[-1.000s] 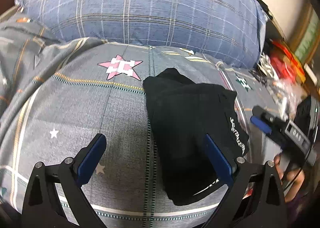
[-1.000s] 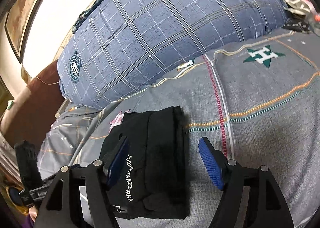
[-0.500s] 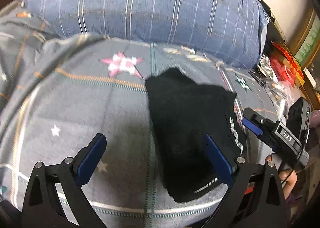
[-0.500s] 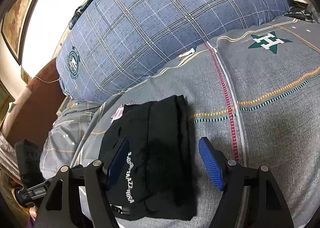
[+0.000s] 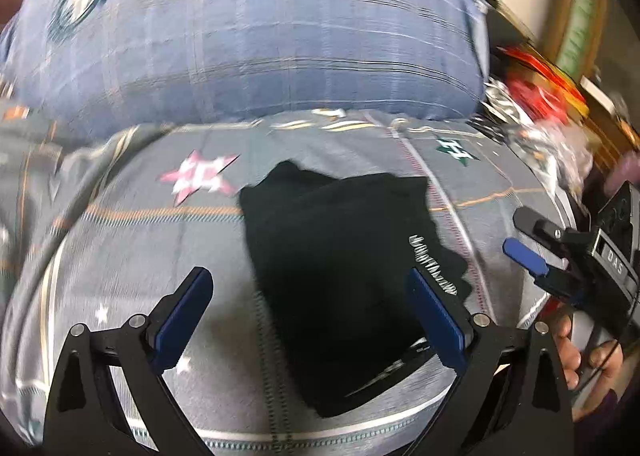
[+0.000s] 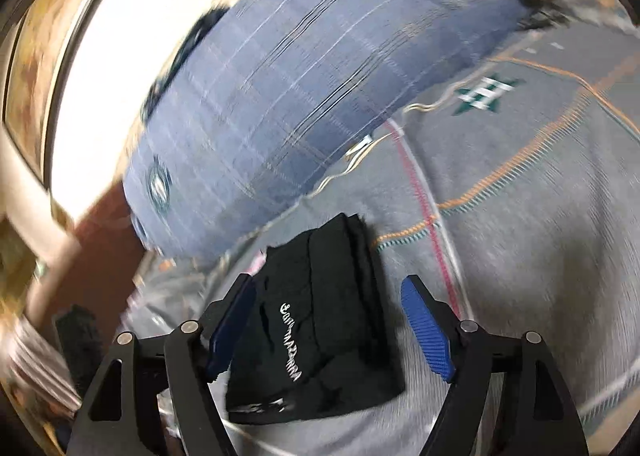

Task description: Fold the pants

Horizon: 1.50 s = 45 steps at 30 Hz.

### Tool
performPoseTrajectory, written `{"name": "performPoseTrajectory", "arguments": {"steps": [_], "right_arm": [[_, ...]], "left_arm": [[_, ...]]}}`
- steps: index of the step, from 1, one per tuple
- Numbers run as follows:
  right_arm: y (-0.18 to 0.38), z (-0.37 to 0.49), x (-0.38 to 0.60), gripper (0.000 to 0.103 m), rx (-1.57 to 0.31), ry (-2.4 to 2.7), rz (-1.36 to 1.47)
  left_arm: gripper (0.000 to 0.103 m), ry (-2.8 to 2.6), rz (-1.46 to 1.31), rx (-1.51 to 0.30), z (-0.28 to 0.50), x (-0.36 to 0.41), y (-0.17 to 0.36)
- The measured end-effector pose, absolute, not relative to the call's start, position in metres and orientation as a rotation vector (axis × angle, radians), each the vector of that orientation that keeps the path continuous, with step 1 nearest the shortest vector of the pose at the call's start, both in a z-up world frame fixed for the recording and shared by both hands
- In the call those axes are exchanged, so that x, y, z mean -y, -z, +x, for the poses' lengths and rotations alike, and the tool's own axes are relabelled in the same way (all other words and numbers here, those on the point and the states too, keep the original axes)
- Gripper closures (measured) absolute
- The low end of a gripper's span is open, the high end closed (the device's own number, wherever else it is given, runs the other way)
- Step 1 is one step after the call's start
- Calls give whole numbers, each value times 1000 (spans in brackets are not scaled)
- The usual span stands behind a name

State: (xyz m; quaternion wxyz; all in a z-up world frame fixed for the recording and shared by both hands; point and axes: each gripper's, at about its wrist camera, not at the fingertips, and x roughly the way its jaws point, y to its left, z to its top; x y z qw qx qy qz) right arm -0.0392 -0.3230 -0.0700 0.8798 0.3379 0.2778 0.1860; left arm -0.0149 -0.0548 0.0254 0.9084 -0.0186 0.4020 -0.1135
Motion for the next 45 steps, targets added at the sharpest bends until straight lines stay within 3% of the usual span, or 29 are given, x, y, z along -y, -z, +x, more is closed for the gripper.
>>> {"name": "performPoseTrajectory", "arguments": {"steps": [13,23,35,45], "right_arm": [[84,-55,322,25,-561,-279,535],[86,-54,309,25,-576,-316,503],[76,-45,284,25,-571,-377,468],[68,-44,270,25,-540,-396,452]], "left_arm": [[4,256,169,-718,-42,97,-63],[4,184,103,-804,-40,75,-49],[4,139,135,-763,-69,36,-36],[4,48,187,-691,-114,7,-63]]}}
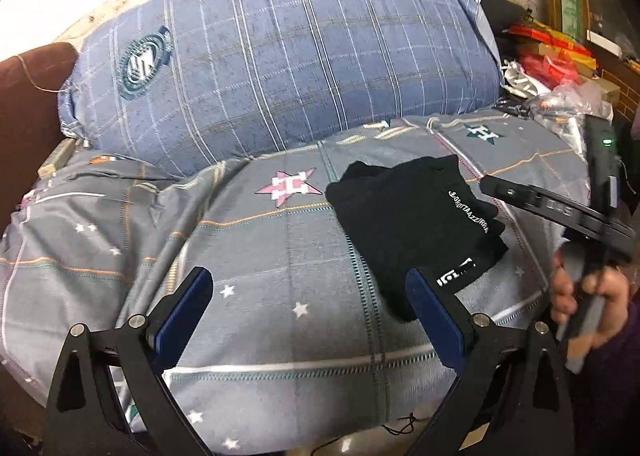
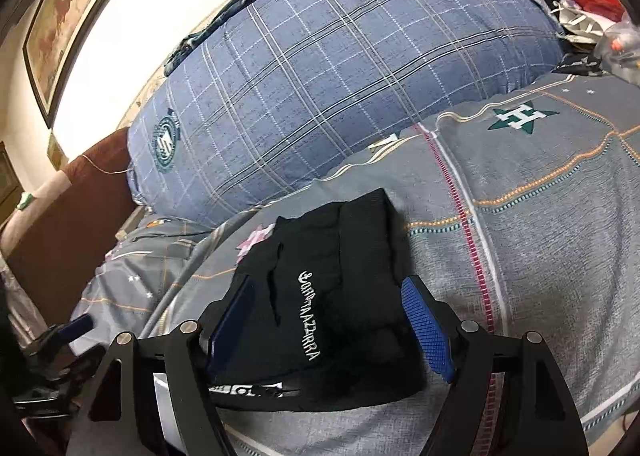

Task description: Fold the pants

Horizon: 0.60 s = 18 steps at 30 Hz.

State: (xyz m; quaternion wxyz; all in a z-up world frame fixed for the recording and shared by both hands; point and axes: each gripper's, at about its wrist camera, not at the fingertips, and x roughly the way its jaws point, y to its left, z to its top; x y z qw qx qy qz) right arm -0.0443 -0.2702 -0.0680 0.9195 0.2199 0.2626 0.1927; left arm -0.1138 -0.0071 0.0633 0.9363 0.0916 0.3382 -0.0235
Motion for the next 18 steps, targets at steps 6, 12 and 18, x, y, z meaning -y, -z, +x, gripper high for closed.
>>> {"name": "performPoseTrajectory", "arguments": {"steps": [6,12,18], "right_arm": [[66,-43,267,25,-518,-375,432],[68,-46,259,25,-537,-347,359],[70,-47,266,25,-537,-338,364]], "left_arm": [[4,19,152,-653,-124,-16,-77],[4,19,48,-652,-122,-39,-80],[4,-1,-37,-724,-106,-54,-63]]}}
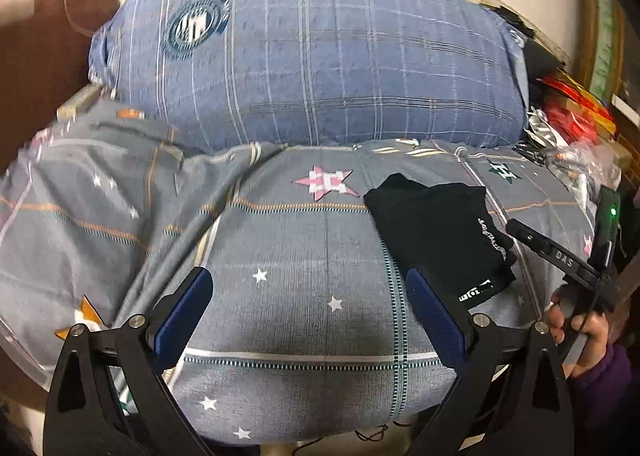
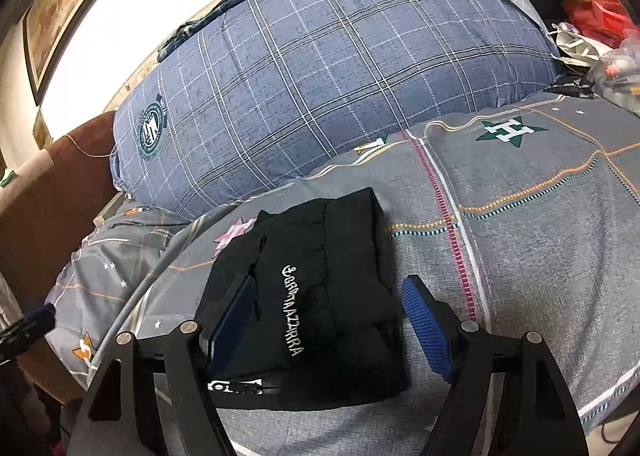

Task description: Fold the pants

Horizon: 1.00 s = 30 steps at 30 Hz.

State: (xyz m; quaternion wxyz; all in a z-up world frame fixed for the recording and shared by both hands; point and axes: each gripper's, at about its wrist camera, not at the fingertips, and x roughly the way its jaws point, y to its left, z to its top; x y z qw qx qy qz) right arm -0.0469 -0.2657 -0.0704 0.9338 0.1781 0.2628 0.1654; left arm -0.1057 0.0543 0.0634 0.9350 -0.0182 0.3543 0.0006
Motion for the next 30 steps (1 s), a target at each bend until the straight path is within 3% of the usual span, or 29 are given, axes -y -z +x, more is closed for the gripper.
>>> {"name": "performPoseTrajectory", "arguments": {"steps": [16,30], "right_arm": [[66,-38,272,25,-543,-343,395],[49,-8,269,25,-587,-477,346]], "left_arm": [[4,18,-38,-725,-96,-59,-65],[4,176,-56,-829,-15,-22,-15]]}}
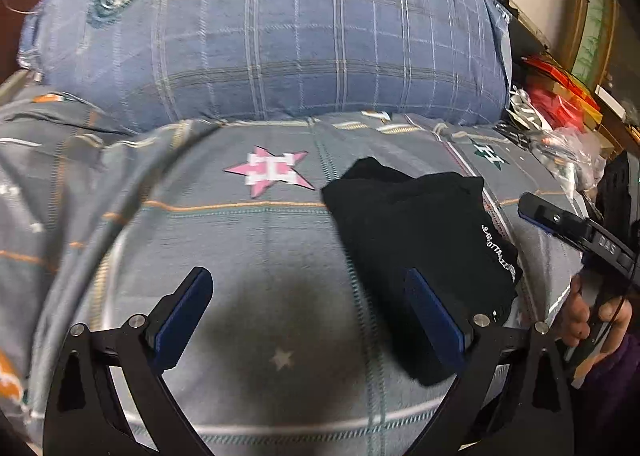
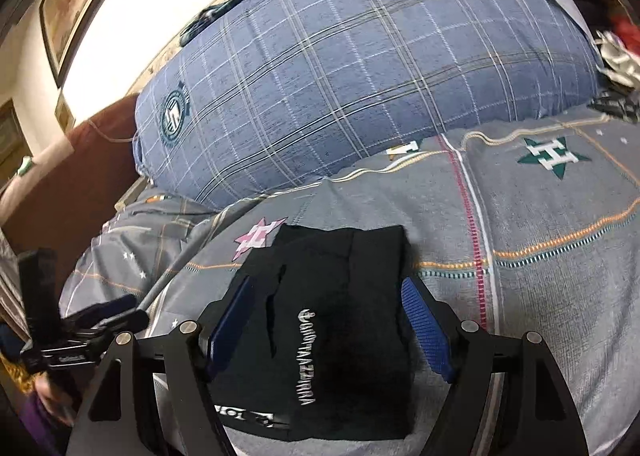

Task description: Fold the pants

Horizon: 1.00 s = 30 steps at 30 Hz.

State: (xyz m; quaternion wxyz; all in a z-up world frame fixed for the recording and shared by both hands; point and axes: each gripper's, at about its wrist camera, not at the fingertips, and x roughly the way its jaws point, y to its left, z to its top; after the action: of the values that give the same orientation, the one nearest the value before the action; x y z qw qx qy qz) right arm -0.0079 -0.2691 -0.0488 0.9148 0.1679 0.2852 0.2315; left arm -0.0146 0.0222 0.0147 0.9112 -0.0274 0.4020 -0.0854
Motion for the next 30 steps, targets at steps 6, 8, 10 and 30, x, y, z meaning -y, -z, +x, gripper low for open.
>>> {"name": "performPoseTrajectory", "arguments": {"steps": [6,8,10,30], "right_arm": [[66,3,294,25,-629,-472,434],[69,6,296,25,-634,-490,451],[74,11,296,25,-658,-493,462],[97,31,246,25,-795,-570,358]], "left_arm": [[4,300,-187,-909,9,-11,7],[4,357,-225,-928,14,-5,13],[4,398,-246,-937,16,-1,18],[4,669,-397,-980,30,13,38]]}}
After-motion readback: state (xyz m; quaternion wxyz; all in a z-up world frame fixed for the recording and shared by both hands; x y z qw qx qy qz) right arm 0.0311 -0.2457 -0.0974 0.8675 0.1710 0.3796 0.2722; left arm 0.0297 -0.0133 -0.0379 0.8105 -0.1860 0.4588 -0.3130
